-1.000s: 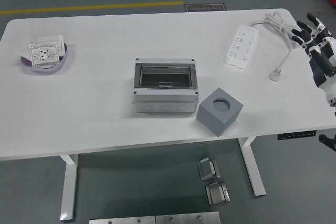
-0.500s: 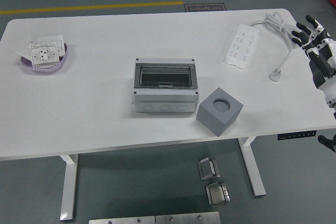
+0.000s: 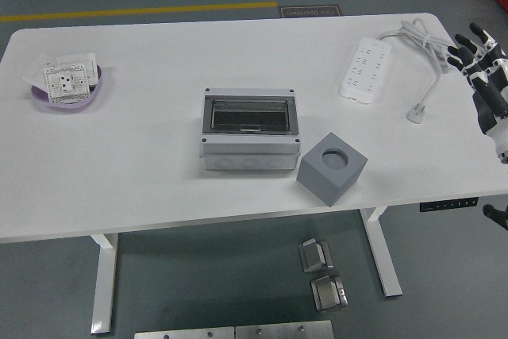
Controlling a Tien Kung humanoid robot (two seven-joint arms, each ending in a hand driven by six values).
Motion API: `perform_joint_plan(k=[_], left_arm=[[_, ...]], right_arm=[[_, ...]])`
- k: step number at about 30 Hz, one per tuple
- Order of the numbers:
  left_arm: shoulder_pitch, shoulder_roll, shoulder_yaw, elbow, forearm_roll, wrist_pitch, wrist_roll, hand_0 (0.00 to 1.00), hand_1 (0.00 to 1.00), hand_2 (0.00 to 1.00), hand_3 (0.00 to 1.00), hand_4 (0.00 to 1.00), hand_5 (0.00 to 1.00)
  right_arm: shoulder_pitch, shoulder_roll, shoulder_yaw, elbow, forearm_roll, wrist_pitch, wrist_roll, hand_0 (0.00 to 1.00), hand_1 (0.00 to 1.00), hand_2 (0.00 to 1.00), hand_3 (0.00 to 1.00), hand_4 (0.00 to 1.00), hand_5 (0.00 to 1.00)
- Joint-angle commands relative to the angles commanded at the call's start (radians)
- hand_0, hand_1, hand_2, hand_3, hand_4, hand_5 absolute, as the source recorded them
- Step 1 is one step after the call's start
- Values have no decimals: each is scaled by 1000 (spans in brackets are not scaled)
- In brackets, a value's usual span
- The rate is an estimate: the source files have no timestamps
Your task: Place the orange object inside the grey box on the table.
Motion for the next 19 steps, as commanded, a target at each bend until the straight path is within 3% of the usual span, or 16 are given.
perform_joint_plan(k=[8, 14, 19], left_arm=[[-7, 1, -40, -1, 45, 1, 0, 663, 649, 534, 572, 556, 212], [-4, -1, -31, -2, 42, 0, 2, 663, 650, 534, 572, 557, 214], [-10, 3, -91, -5, 101, 1, 1, 663, 651, 534, 572, 556, 214]], right_arm=[[2, -6, -6, 0, -1, -2, -1, 886, 850, 884, 928, 814, 451], [5, -4, -12, 0, -3, -2, 0, 886, 850, 884, 928, 802, 430], [8, -3, -15, 1, -7, -3, 2, 886, 849, 882, 927, 792, 426]])
